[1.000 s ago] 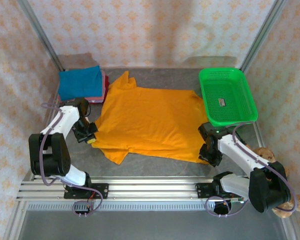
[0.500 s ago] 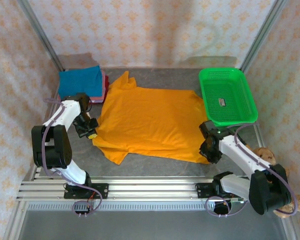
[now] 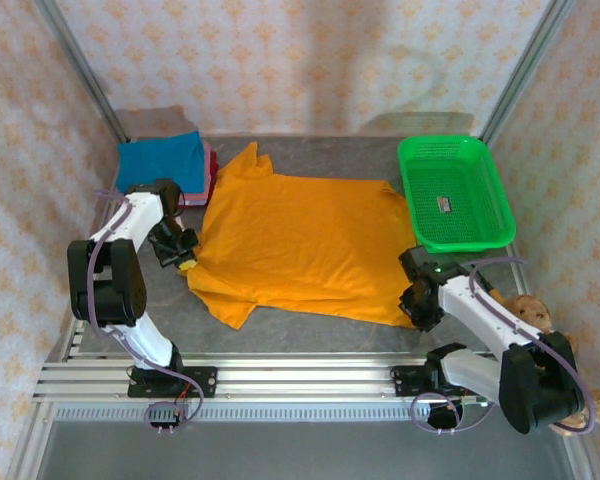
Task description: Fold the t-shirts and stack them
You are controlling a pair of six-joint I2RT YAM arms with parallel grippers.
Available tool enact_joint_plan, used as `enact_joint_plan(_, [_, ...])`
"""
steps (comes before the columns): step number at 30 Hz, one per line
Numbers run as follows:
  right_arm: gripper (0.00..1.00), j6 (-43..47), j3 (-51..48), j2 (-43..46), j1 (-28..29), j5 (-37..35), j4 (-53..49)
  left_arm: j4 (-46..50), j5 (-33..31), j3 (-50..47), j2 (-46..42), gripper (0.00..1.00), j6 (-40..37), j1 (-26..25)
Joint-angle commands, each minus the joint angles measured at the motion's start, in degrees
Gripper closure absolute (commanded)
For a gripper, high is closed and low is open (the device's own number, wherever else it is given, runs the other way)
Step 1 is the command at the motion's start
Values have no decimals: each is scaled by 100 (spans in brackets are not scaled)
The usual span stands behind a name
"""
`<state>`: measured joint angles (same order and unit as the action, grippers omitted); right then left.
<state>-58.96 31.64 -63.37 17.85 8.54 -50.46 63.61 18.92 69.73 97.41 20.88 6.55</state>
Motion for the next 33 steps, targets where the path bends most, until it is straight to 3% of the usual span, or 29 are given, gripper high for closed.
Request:
enact_joint_plan(1, [68,-190,9,-203,19,-67,-20,-6,31,212,243,100,-108,44])
enact_joint_plan(6, [71,-253,-52,-421,13,-8,157,-26,78,446,519,100,-102,46])
enact_joint_plan(14, [100,-82,182,-226,2,-110,-104,71,28,364,405,100,-181,49])
enact_joint_plan(33, [100,317,532,799,70,32,-1062,169,-119,-2089,-2308,100,652,-202])
